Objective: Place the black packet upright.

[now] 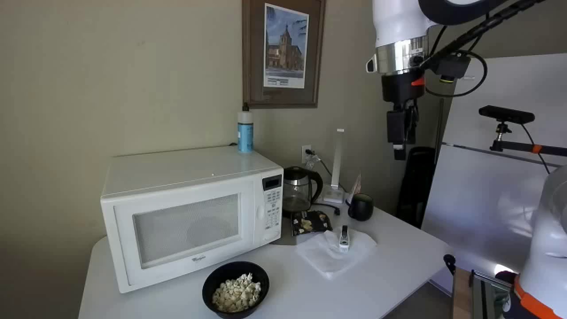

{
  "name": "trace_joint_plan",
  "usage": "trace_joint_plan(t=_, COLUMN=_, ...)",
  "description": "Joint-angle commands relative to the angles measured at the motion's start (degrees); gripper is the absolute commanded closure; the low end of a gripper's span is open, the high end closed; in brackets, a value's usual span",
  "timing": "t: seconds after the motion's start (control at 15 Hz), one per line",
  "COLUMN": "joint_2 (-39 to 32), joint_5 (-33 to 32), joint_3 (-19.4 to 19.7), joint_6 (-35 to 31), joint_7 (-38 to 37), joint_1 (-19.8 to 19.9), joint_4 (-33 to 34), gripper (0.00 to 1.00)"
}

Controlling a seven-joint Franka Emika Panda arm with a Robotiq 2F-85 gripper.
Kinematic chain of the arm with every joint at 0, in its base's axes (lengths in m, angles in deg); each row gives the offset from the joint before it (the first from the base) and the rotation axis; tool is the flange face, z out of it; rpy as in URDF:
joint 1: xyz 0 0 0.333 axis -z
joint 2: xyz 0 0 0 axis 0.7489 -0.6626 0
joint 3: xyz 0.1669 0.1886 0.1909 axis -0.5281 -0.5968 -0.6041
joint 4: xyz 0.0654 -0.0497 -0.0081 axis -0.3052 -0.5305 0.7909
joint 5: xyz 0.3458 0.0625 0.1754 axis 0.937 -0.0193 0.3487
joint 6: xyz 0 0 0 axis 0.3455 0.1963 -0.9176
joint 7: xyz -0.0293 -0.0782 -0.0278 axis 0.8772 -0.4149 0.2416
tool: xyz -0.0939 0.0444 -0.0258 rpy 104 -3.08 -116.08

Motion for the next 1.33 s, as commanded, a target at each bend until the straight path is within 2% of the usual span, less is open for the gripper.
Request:
trace_joint_plan(t=0.0, joint_2=-0.2, joint_5=-0.5, joint_3=1.0, joint_6=0.2, joint_7=-0.7, joint_1=-1.3, joint_4=0.1, gripper=0.0)
trace_joint_plan(t=0.73, joint_2=-0.2, joint_5=-0.5, joint_3=1.0, joint_6=0.2, joint_7=-0.7, joint_1=-1.3, joint_4=0.1, gripper=0.0)
trace_joint_plan(t=0.93, joint_2=-5.5, joint_5=1.3, joint_3=2.9, joint_6=-4.5, joint_7=-1.1, joint_1=-0.4, joint_4=0.5, gripper=0.0)
trace_joint_plan(t=1.27, joint_2=-18.6, joint_5=6.9, joint_3=11.4, joint_6=-19.5, joint_7=2.9, joint_1=1.2, joint_4=1.0, gripper=0.0)
